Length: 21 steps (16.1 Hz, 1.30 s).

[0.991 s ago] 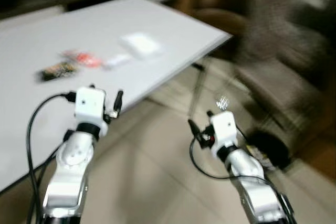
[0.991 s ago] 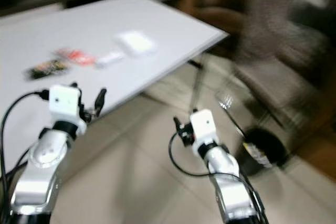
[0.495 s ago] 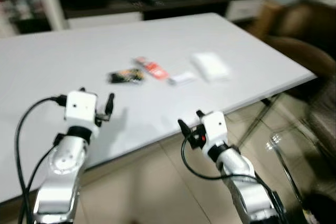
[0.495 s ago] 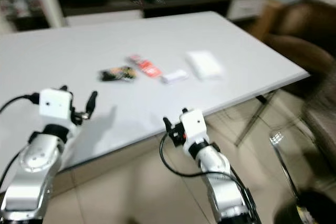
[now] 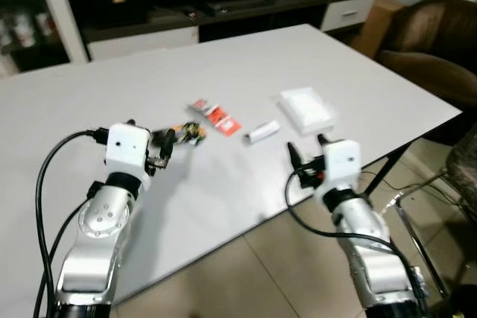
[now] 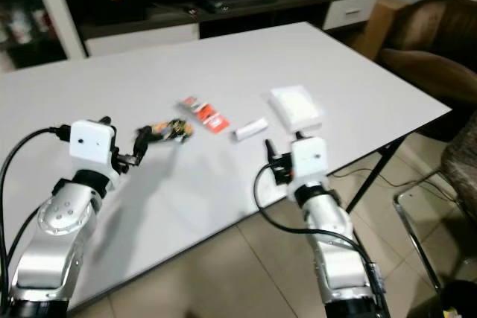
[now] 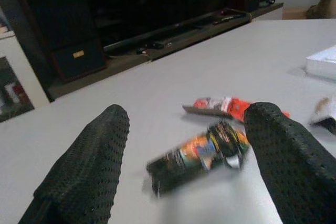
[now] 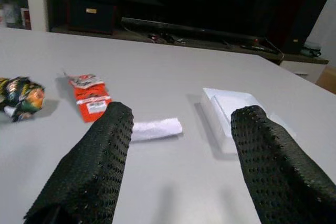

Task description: Picking trash to rubbish bin

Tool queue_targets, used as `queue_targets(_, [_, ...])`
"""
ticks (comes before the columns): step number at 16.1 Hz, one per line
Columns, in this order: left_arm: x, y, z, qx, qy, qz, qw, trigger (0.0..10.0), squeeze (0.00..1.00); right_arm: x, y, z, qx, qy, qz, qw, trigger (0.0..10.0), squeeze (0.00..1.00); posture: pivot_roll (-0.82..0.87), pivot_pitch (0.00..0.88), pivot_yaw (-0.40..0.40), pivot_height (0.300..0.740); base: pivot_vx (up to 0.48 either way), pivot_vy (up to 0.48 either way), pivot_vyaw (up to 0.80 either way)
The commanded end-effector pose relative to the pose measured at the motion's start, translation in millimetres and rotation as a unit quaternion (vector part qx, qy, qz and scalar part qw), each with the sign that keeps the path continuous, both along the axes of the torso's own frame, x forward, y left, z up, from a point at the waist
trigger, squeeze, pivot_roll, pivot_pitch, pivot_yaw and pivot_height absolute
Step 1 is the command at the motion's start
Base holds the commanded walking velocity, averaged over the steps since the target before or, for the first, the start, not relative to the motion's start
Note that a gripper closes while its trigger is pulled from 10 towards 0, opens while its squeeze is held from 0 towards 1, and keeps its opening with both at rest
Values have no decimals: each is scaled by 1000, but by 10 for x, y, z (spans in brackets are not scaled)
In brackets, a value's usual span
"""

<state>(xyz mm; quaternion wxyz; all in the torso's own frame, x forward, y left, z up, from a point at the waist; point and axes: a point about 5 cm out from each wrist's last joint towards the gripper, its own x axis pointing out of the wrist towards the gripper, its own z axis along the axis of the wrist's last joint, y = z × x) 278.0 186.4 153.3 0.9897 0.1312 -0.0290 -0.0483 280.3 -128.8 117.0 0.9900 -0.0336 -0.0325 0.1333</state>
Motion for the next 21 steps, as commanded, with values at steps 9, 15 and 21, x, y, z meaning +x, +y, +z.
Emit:
queue_targets(9, [-1,5,-87,-20,22,8,1000,10000,0,-66,17,-133,-16,40,-7,999,10000,0,-11,0,-53,740,174,0,0])
queue_targets(15, [16,-8,-96,-20,26,0,999,10000,0,-126,-56,-262,2,79,-30,996,10000,0,-22,0,-40,740,0,381,-298])
queue_targets(21, [24,-26,-98,-15,25,-13,999,10000,0,-143,36,-299,-12,88,-4,996,10000,0,-18,0,-43,740,0,461,-103])
